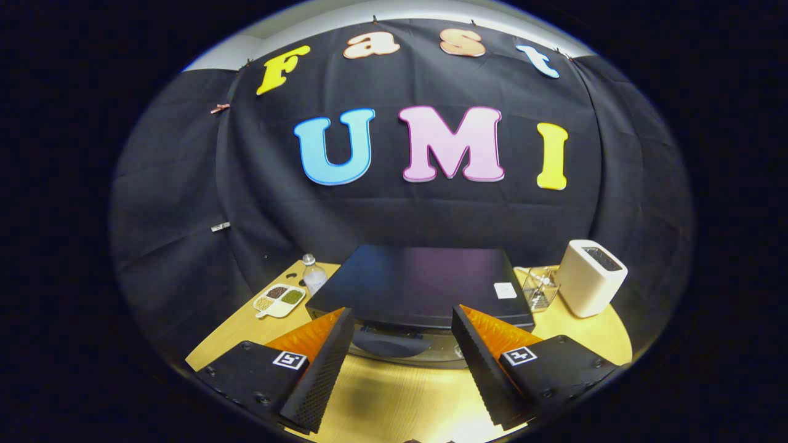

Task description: Open the toaster oven, put the food inside, and close the toaster oven door.

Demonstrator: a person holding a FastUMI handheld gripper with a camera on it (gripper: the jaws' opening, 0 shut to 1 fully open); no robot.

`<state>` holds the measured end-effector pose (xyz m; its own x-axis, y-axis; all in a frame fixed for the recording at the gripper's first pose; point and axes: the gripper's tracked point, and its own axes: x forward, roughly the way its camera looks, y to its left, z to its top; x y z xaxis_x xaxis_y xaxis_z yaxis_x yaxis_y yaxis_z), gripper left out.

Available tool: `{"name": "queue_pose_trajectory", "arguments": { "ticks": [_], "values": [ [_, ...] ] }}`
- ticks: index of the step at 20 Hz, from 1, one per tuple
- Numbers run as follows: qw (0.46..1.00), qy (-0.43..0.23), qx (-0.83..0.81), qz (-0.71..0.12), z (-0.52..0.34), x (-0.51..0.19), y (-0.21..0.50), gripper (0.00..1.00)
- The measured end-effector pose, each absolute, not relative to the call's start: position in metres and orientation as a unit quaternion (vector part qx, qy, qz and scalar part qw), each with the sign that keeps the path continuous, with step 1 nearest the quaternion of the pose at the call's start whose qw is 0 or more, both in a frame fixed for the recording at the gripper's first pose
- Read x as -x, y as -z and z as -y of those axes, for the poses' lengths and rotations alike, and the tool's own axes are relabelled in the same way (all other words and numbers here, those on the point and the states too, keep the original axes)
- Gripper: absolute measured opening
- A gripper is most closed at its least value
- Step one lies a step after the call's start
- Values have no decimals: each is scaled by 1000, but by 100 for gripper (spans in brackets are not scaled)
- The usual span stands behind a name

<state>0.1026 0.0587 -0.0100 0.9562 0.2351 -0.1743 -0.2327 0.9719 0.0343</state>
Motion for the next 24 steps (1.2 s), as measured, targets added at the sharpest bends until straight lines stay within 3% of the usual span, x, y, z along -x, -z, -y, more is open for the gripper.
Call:
{"name": "queue_pose_trajectory", "arguments": {
  "ticks": [11,24],
  "values": [
    [997,-74,-25,-19,8,-12,-47,98],
    [998,-58,-2,-15,24,-5,-57,99]
  ]
}}
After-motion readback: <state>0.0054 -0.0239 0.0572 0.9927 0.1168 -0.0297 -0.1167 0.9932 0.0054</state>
